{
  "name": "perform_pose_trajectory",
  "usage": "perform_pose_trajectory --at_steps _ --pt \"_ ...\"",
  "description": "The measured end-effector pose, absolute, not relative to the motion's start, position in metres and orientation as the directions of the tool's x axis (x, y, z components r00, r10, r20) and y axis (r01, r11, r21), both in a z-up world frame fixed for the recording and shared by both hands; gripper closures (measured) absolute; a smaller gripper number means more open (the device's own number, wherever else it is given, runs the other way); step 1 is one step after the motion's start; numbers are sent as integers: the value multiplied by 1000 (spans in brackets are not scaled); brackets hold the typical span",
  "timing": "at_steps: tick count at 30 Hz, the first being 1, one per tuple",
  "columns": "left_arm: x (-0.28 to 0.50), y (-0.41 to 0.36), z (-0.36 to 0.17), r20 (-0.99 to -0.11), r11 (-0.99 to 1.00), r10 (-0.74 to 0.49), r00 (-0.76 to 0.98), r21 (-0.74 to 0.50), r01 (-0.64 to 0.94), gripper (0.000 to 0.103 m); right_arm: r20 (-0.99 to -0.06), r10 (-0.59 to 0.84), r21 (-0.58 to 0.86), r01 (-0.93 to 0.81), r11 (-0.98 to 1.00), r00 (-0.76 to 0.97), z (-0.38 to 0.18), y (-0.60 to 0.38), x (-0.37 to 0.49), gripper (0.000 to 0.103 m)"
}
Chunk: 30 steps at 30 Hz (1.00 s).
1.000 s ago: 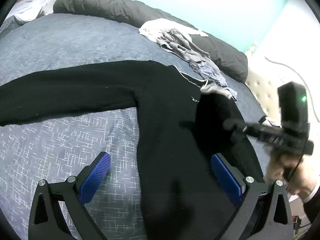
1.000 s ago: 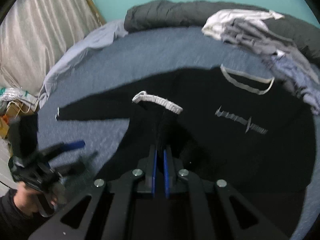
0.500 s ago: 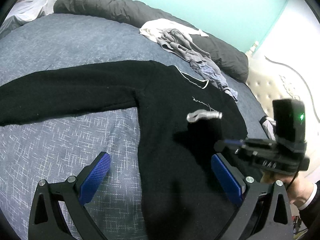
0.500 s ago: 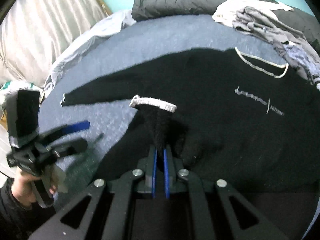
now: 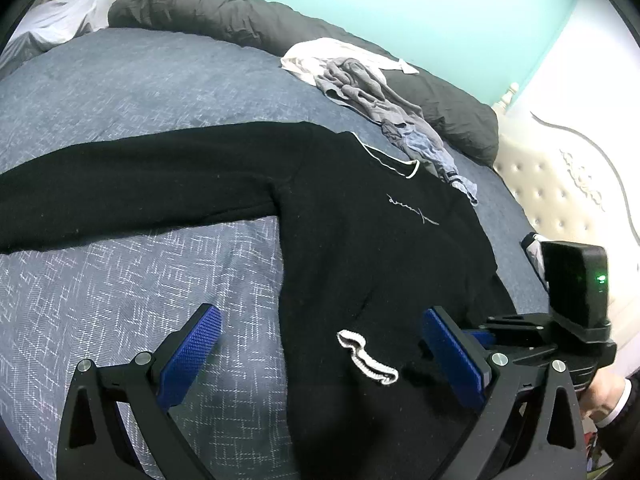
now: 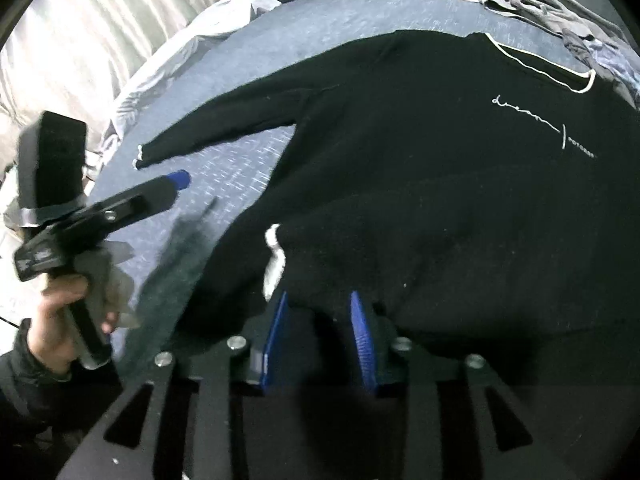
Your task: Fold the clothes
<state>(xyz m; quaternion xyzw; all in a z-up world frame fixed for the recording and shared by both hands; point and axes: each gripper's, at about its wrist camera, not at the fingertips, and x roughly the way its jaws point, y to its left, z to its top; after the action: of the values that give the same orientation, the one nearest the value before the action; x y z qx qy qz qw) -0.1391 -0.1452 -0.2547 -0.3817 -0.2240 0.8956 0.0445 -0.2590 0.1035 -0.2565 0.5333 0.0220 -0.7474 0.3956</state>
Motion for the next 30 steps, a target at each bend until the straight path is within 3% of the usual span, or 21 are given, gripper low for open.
perform_pose_trajectory --at_steps 9,14,21,30 --pt "-140 -144 -257 -671 -899 248 -699 -429 93 0 -807 -550 405 477 -780 -216 -259 126 -289 70" --pt "-143 -142 -262 -679 -900 250 -691 -425 92 0 -846 -500 372 465 -803 -187 -282 114 -296 70" --pt "-144 -139 -265 -682 -900 258 -684 -427 86 0 -802 -546 421 418 -805 -244 -268 145 -304 70" --pt "-145 -135 -268 -686 -903 260 -679 -423 81 0 -823 -406 376 157 -913 -398 -265 246 -337 70"
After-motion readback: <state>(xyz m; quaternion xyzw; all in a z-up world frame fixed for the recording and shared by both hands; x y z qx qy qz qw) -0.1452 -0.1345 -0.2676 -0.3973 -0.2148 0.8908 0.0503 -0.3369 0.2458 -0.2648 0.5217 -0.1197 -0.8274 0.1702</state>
